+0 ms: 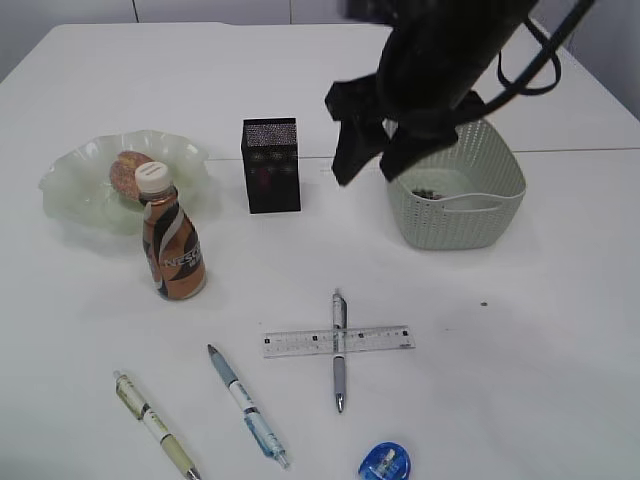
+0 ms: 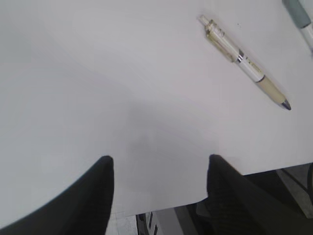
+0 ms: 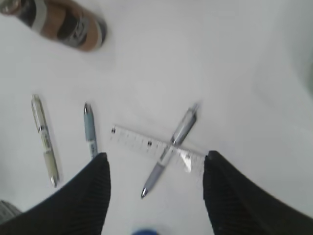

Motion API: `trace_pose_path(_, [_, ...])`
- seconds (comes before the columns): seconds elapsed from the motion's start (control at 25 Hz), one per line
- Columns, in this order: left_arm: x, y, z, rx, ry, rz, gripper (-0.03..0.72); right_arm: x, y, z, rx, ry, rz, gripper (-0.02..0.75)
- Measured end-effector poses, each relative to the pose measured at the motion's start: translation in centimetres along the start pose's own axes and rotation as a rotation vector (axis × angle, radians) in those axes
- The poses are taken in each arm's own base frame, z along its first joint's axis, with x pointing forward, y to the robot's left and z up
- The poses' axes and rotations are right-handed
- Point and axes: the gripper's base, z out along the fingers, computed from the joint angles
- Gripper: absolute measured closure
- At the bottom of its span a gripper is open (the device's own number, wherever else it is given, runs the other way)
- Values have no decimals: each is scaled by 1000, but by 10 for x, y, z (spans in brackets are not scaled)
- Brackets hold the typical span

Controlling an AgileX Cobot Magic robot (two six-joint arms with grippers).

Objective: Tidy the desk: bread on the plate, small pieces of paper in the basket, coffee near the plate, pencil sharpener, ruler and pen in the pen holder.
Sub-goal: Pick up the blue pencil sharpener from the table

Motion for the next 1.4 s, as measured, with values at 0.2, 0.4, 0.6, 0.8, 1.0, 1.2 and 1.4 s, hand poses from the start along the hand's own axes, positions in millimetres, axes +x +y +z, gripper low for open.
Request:
trace_pose_path(0.2, [-2,0,0,-1,-19,0,244,45,21,15,15,159,-14,297])
trace_pose_path(0.4, [-2,0,0,-1,-20,0,244,93,39,31,28,298,-38,297])
trace_pose_path(0.6, [-2,0,0,-1,-20,0,244,138,53,58,38,420,-76,298])
trace_pose_path(0.8, [-2,0,0,-1,-21,0,244,159,75,75,95,434,-234,298])
trace_pose_path(1.0, [-2,0,0,-1,-21,2,245,161,76,93,157,434,-289,297])
trace_pose_path(1.2, [-2,0,0,-1,-21,2,245,163,71,107,180,453,-298,293])
trace_pose_path(1.4, [-2,0,0,-1,-21,2,246,166,69,118,186,484,-295,239])
